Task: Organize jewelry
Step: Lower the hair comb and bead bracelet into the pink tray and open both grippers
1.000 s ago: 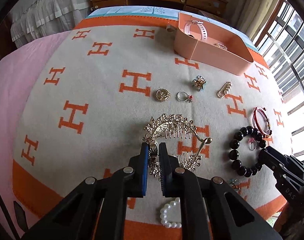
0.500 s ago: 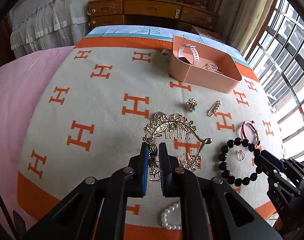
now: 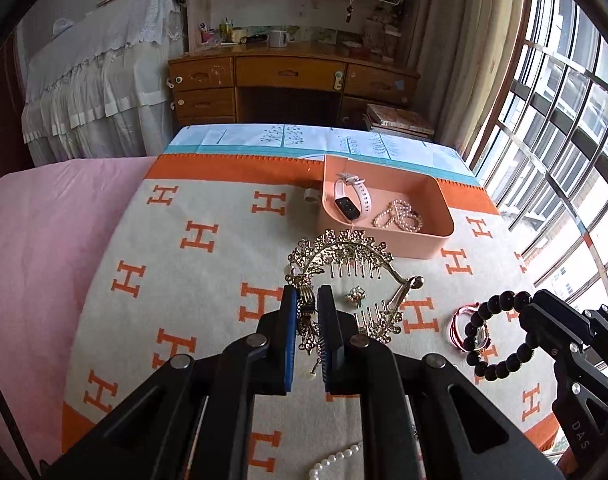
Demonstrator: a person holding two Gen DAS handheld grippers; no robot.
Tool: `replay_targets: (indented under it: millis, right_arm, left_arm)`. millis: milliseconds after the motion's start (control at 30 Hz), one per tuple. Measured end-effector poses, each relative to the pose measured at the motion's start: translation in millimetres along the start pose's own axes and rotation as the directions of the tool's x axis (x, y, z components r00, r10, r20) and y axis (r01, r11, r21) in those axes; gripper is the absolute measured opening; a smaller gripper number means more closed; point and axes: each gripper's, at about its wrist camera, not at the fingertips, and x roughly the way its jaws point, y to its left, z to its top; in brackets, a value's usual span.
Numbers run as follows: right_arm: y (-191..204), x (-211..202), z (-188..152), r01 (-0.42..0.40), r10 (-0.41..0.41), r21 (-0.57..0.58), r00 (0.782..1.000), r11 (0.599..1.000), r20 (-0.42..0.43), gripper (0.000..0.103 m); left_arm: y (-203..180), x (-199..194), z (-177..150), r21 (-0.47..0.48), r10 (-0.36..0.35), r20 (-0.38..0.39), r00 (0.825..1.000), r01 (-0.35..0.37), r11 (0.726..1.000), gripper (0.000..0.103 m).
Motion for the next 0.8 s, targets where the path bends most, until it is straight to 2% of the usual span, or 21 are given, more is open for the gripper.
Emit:
replay_targets:
  millis: [233,400,567,800]
  right_arm:
    - [-15.3,5.9,40.7,0.03,-0.029,-0.006,0.998,1.0,0.058,0.015]
    - [-29.5,21.9,69.4,0.051,-0.051,0.002,0.996,0.999,0.069,0.015]
    - [-51.0,50.4,97.0,0.038,-0.041,0.059,0.998,0.998,0.05,0.015]
    - [-79.0,104.6,117.9,0.007,-0.004,0.154,1.0,0.988,-0.022,0.015]
  left_arm:
    - [-19.4,6.3,41.0,0.048,0.01,0.048,0.999,-0.012,0.999,0.008]
    - [-29.4,30.0,73.0,0.065,-0.002,0.045,0.999,-0.001,0.998,0.008]
    - [-39.8,67.5,99.0,0.089,-0.048,0.003,0.999,0.048,0.995,0.008]
    - [-58.1,132.8,109.8,0.132,-0.053,-0.072,0.996,0.062,0.989,0.008]
